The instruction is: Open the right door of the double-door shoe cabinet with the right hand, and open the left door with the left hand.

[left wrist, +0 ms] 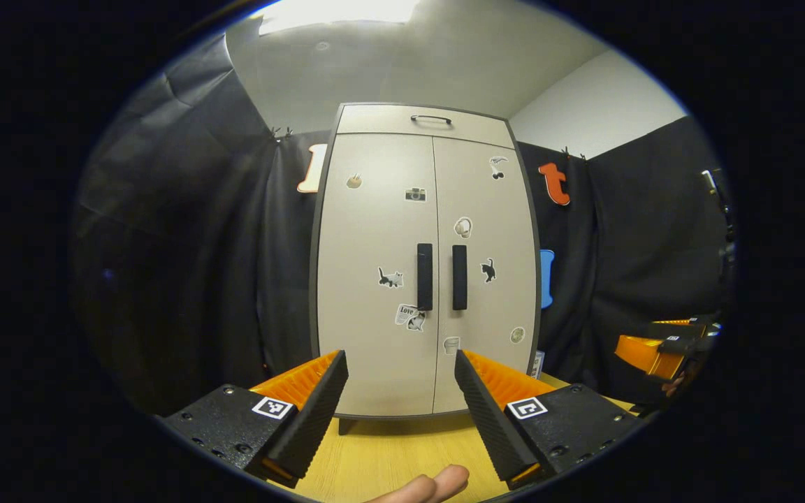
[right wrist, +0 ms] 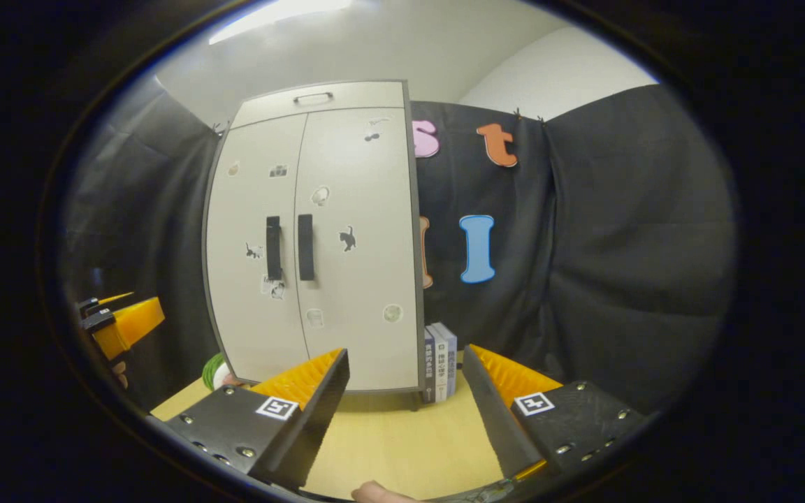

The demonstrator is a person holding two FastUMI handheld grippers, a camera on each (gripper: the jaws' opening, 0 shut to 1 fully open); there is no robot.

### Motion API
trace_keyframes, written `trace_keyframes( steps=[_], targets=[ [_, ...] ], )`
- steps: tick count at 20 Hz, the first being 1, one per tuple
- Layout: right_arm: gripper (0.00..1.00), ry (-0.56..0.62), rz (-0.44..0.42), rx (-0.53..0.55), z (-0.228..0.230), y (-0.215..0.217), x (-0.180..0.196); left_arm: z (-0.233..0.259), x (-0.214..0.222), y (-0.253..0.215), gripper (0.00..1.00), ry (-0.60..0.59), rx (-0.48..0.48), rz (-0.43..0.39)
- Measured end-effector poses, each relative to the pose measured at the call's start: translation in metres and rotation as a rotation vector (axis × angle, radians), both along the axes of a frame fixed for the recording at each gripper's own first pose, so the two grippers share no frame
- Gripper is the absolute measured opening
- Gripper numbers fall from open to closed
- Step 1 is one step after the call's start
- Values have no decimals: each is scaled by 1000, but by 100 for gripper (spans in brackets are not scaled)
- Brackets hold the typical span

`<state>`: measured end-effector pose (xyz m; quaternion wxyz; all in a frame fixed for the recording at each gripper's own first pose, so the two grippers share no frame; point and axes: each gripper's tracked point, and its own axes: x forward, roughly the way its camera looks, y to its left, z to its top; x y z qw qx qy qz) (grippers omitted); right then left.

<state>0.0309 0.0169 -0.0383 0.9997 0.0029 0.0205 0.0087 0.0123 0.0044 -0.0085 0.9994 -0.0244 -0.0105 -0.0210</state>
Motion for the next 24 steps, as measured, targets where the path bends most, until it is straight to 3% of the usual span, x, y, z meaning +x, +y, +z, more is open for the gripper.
trace_keyframes(
  steps=[7,13,16,20,24],
  targets=[
    [96,14,45,6,-10,26,51,-35,34,17,96,36,-45,0],
    [96,77,108,110,2,75,119,-48,54,53,96,57,-52,37],
    [100,51,142,67,28,111,158,-52,55,67,96,57,-39,48],
    [94,15,165,0,55,154,208,-60,49,79,96,62,-55,29],
    [96,-22,217,-10,78,200,241,-76,50,97,96,89,-71,48]
  ],
)
